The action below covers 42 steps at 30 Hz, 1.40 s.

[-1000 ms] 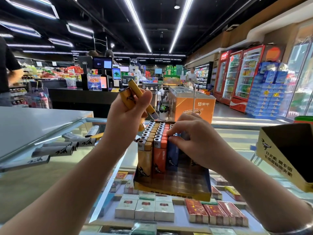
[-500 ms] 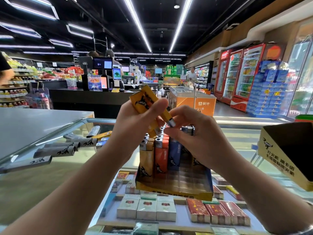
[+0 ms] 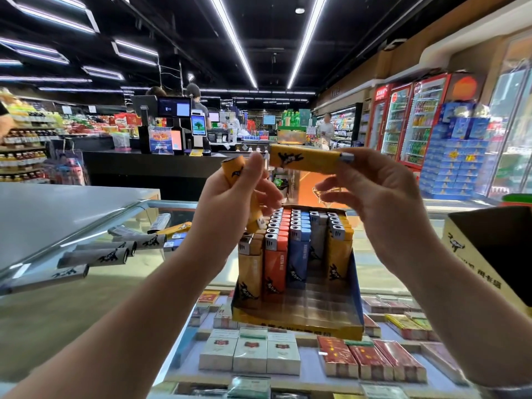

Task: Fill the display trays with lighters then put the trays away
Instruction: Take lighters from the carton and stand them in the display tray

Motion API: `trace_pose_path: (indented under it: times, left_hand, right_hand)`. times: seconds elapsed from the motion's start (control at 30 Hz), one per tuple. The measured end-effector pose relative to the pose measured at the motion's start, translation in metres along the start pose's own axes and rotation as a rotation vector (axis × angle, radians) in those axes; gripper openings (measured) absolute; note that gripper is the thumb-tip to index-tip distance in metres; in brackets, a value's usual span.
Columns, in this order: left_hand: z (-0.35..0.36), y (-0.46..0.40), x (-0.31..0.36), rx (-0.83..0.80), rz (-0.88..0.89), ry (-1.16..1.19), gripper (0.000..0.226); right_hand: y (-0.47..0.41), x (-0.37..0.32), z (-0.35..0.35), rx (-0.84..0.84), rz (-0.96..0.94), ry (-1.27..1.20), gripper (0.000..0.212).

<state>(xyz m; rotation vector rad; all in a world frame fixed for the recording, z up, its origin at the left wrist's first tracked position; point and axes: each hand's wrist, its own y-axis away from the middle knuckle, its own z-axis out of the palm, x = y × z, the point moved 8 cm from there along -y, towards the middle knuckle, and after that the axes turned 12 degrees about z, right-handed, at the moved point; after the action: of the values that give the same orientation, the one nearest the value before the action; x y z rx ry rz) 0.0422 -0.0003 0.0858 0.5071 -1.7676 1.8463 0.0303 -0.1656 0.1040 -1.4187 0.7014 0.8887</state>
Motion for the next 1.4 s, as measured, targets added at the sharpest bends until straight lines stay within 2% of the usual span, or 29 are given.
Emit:
trace_pose_path:
  times: [0.1,0.23,0.47,0.8,1.03,1.17,1.4]
  left_hand:
    - [-0.007,-0.001,0.001,0.059,-0.005,-0.03,0.037]
    - [-0.017,-0.002,-0.001,0.143,-0.006,-0.108,0.046]
    - [-0.016,-0.001,-0.002,0.128,-0.009,-0.128,0.046]
    - [-0.006,0.002,0.0,0.061,-0.026,-0.103,0.039]
    - [-0.008,0.003,-0.006,0.07,-0.038,-0.188,0.031]
    - [-0.01,0.003,-0.01,0.059,-0.038,-0.203,0.028]
    - [-0.009,0.003,-0.013,0.046,-0.043,-0.188,0.027]
  right_hand:
    - [-0.002,0.0,-0.014,0.031,0.078,-0.063,0.016]
    - [-0.004,-0.001,-0.019,0.015,0.074,0.119,0.016]
    - [0.003,0.003,0.012,-0.262,0.012,0.601,0.024]
    - [0.003,0.023,0.003,-0.4,0.146,0.93,0.019]
    - [0.003,0.023,0.006,-0.38,0.069,1.057,0.025]
    - [0.003,0.027,0.007,-0.387,0.06,1.14,0.02]
    - [0.001,0.026,0.005,-0.356,0.023,1.086,0.013]
